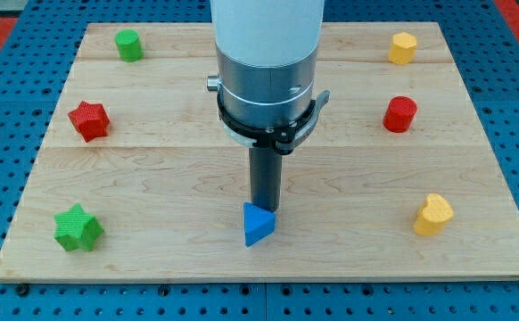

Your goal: Point your arm towards top right

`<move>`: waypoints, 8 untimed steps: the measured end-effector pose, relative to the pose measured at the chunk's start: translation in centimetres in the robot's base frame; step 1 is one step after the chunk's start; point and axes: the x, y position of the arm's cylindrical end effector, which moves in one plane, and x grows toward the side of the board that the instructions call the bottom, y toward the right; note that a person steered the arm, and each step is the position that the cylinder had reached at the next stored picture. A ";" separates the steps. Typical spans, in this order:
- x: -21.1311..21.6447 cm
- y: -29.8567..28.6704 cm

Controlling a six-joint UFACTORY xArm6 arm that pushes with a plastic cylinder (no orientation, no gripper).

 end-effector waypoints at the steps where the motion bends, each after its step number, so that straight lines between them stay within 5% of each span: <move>1: 0.0 0.0; 2: -1.8 0.3; 5: -18.9 12.0; 7: -19.4 26.0; 8: -23.1 31.5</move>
